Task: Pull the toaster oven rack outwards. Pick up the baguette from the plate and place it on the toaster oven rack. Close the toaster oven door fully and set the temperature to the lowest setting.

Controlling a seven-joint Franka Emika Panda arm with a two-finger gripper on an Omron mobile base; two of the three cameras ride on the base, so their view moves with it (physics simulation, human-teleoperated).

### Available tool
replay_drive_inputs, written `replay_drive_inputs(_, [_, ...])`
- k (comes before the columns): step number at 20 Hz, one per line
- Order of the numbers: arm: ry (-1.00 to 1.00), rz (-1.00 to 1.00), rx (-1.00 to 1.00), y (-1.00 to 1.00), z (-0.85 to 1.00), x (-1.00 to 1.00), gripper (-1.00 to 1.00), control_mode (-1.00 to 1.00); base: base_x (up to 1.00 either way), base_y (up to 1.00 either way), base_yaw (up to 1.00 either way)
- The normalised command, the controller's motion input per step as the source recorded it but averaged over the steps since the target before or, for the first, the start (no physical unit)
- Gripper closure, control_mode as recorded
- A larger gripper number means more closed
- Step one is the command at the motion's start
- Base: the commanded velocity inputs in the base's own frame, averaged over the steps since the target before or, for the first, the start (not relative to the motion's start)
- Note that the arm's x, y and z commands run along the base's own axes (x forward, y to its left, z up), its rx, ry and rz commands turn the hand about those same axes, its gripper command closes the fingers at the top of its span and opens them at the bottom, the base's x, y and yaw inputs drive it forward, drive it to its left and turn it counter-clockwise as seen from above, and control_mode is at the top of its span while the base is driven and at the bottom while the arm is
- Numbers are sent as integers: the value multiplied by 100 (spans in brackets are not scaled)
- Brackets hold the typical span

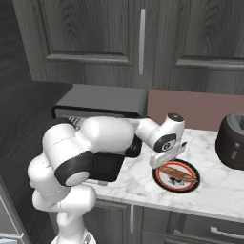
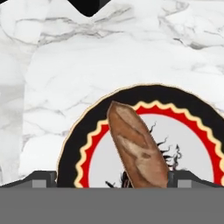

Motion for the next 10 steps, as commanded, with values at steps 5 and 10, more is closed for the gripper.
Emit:
replay_drive_inputs(5, [0,0,0,0,0,15,-100,-100,0,0,0])
replay_drive_inputs(10, [3,0,0,0,0,32,-100,-100,0,0,0])
